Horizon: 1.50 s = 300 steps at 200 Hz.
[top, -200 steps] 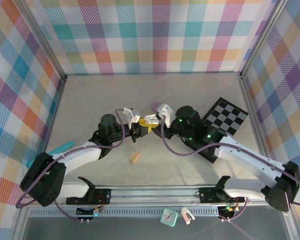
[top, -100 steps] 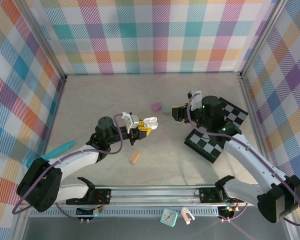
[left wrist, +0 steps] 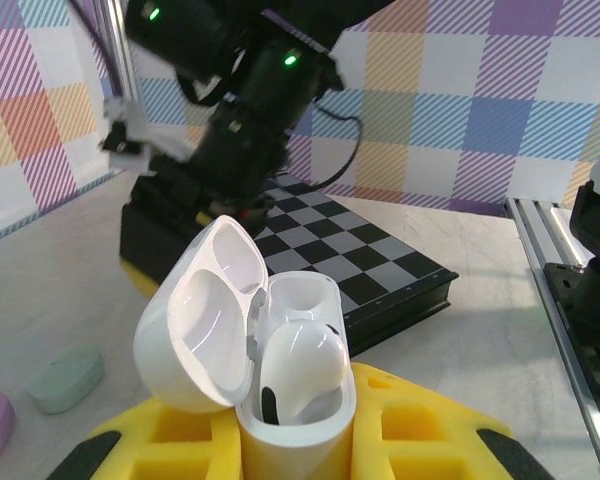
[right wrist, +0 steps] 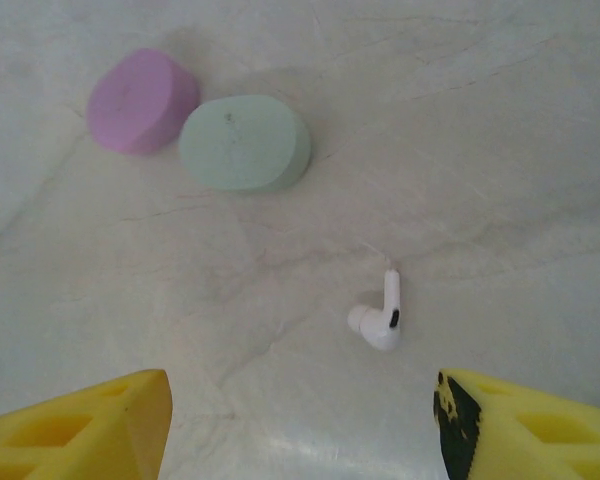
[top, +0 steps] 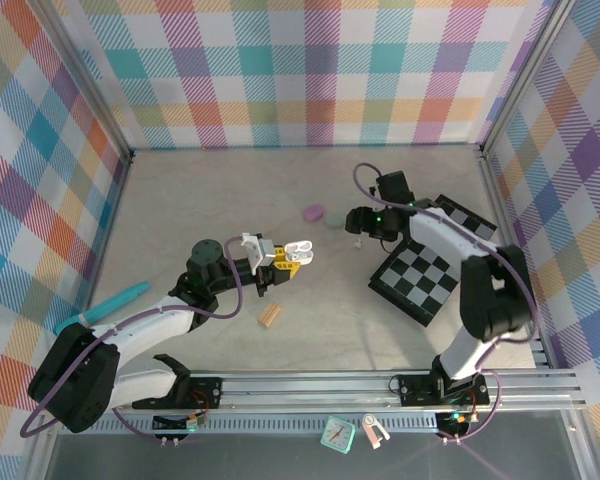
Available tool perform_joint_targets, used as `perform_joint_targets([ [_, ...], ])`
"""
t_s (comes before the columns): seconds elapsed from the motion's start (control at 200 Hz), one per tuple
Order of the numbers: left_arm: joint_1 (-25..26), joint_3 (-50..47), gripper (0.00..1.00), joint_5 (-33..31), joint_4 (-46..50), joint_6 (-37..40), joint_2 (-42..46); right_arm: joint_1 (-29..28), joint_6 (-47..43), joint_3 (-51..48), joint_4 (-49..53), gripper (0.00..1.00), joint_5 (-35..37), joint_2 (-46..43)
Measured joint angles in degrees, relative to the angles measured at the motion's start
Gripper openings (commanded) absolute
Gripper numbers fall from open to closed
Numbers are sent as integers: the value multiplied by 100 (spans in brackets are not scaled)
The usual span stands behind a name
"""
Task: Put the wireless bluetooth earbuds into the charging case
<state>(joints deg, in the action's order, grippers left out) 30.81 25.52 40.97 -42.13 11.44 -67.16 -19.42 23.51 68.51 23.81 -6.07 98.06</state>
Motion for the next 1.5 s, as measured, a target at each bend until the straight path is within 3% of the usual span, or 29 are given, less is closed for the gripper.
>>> perform_joint_targets([
  [0.14,0,0,0,9,15,2,0,33,-17,522,164,65,-7,745],
  [0.295,0,0,0,11,22,15,0,35,-24,772,326,52,90,1250],
  [0.585,0,0,0,17,142,22,0,35,-24,772,503,29,214,1451],
  [0.76,0,0,0,50,160,24,15,35,-7,772,501,20,210,1467],
  [1.185,-13,0,0,-83,299,-26,188,-85,-313,691,483,17,173,1438],
  [1.5,-131,-17,0,-702,278,-269,260,-785,-815,-9,258,21,850,859],
])
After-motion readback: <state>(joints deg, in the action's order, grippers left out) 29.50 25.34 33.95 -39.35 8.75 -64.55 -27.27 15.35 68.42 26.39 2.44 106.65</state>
